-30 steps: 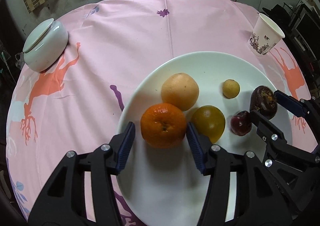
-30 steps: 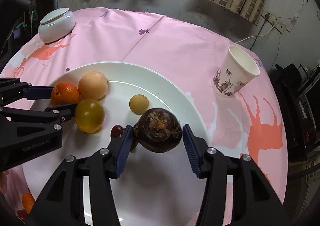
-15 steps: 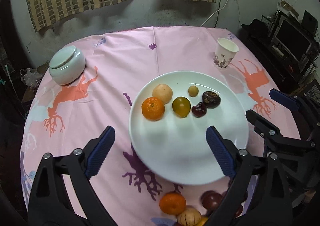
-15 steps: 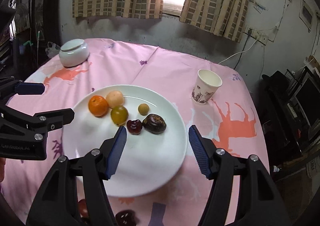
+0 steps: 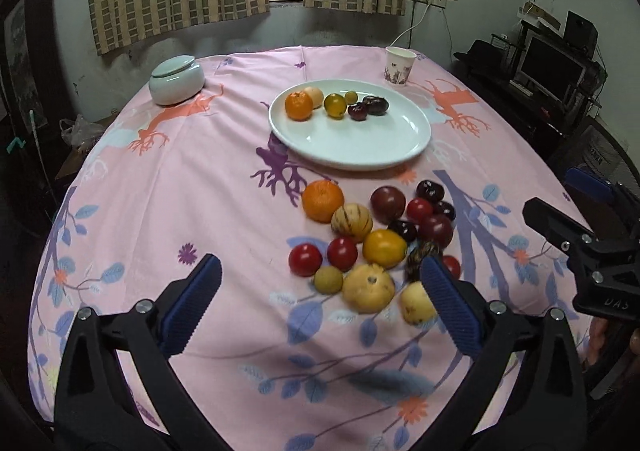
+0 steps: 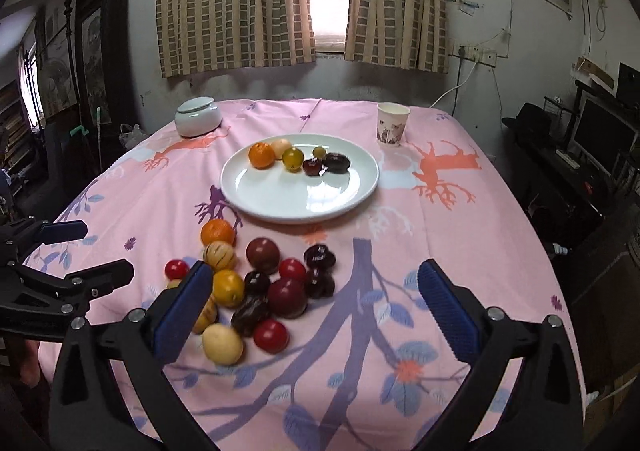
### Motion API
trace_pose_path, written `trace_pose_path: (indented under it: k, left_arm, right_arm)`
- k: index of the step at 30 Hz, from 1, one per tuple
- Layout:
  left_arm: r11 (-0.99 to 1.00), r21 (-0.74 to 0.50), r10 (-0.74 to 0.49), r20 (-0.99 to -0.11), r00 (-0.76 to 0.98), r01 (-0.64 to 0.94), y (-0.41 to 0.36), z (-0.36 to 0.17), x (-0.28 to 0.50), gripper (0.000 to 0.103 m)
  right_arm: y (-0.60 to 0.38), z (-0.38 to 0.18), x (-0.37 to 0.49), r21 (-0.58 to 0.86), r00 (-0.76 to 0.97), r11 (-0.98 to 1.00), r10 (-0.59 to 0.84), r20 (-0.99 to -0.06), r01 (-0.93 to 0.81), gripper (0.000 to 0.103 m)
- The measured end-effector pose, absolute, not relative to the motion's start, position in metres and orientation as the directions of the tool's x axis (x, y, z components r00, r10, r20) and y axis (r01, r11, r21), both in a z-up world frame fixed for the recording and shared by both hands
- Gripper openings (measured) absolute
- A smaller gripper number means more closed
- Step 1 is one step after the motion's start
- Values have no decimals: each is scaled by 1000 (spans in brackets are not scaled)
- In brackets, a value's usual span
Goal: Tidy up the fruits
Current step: 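Withdraw both tools from the plate toward the remaining fruits, then grasp the pale yellow round fruit with the right tool while the left tool grasps a red tomato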
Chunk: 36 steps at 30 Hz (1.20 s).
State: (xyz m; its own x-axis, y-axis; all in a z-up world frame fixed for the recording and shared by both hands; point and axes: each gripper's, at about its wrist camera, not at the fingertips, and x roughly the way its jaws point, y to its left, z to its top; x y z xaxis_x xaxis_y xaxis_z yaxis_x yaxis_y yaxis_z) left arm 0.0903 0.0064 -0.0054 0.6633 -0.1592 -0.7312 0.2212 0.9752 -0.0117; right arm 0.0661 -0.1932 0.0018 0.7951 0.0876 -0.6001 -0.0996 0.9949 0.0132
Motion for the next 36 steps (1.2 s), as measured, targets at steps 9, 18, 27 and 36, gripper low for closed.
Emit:
trace_pose_path:
  k: [9,18,27,36]
  left_arm:
    - [990,-12,-102,-742,663,139,33,-16,81,101]
    - [993,-30,-96,-742,664,110,51,-18,82,101]
    - [990,-36,-116,-761,639,137,48,-28,86,101]
    - [981,-50,-154,-798,583,190,29,-46,94,101]
  right_arm:
    - [-149,-44,45,39,672,961,220,-707,-274,92]
    - [-139,-75,72,151,540,941,300,-786,-303,61]
    - [-131,-95,97,173,497,943,300,-815,-285,38]
    - [-144,-82,79,199,521,933,334,-785,-299,37]
